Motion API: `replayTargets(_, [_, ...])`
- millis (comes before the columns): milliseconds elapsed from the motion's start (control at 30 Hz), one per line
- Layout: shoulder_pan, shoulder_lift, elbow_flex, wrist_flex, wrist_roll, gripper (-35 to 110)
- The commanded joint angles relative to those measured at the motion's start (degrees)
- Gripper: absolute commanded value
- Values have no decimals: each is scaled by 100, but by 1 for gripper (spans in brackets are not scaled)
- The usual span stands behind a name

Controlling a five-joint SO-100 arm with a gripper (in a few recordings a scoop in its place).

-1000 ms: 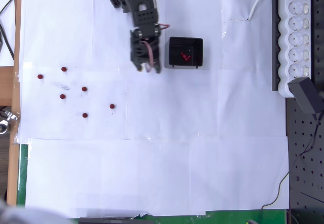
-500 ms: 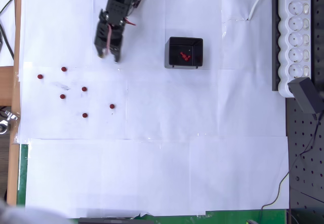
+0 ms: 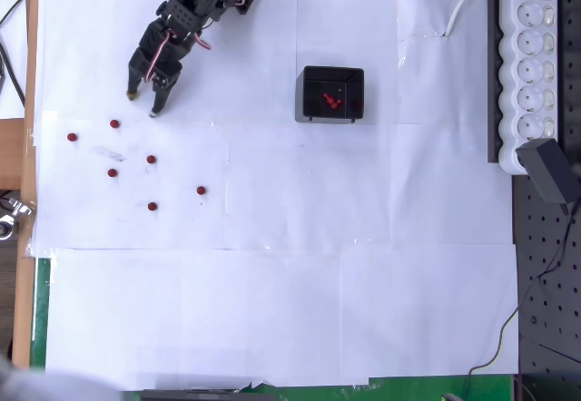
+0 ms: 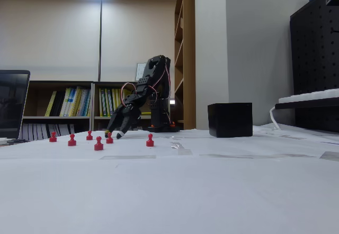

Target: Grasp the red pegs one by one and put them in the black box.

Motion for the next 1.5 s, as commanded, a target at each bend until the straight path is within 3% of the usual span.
replayTargets(0, [123,606,589,-308,-79,19])
replayTargets(1467, [396,1767,1397,-1213,-123,13])
